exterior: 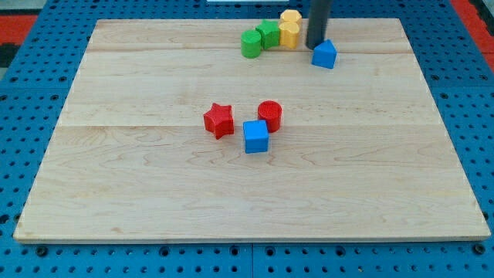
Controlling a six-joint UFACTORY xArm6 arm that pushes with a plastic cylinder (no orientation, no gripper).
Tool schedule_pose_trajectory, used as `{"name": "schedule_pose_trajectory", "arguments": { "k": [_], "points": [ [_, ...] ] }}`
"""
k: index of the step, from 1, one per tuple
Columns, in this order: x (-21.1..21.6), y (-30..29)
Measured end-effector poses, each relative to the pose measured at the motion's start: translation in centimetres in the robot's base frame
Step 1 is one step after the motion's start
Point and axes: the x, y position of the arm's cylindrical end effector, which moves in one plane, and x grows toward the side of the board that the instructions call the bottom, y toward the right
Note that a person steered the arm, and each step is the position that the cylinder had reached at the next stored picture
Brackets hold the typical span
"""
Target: Push the blue triangle into the red circle
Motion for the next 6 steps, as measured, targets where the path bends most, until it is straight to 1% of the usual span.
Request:
{"name": "schedule_pose_trajectory", "arguments": {
  "k": [2, 5, 6],
  "points": [
    [4.9, 2.9],
    [4.7, 1.0],
    [4.0, 5.0]
  ]
}}
